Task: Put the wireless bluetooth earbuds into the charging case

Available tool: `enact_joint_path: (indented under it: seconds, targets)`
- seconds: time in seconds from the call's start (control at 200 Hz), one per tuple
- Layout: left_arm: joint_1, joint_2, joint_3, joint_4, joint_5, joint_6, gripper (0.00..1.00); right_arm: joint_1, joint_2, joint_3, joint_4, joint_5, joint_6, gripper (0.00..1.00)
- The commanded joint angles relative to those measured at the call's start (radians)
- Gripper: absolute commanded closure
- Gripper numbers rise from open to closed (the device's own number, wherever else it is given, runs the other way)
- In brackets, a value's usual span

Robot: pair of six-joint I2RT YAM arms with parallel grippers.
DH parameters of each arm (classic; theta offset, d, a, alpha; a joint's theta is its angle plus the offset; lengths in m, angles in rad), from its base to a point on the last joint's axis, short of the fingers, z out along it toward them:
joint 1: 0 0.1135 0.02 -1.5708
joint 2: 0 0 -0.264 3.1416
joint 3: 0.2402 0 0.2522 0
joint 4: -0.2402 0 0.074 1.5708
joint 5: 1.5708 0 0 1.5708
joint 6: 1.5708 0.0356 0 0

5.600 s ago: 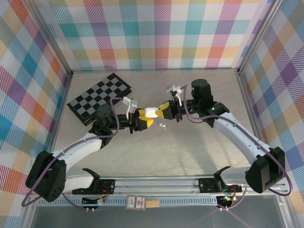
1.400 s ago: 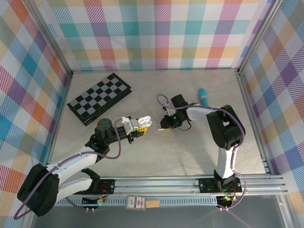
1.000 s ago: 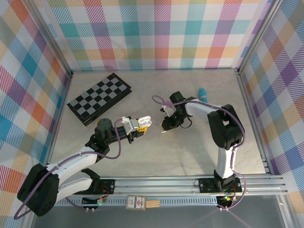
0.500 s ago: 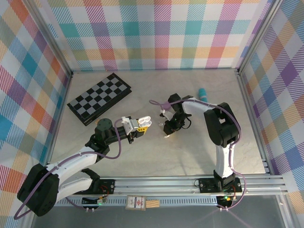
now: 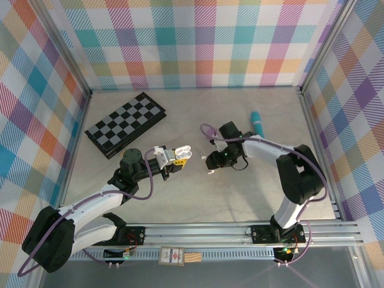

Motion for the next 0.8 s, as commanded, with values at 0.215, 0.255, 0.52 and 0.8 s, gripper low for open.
enact_joint_path:
  seconds: [0.215, 0.255, 0.52, 0.8]
  targets:
    - [-0.010, 0.038, 0.036, 0.063, 0.032, 0.002, 0.95, 0.003, -0.118, -0.296, 0.470, -0.032, 0.532, 0.56]
    - [-0.010, 0.041, 0.039, 0.062, 0.035, 0.003, 0.95, 0.003, -0.118, -0.305, 0.475, -0.020, 0.536, 0.57]
    - [-0.010, 0.051, 0.054, 0.055, 0.046, 0.003, 0.95, 0.008, -0.094, -0.314, 0.497, -0.020, 0.525, 0.61]
    - [-0.010, 0.048, 0.055, 0.058, 0.052, -0.003, 0.95, 0.028, -0.067, -0.292, 0.476, -0.030, 0.504, 0.61]
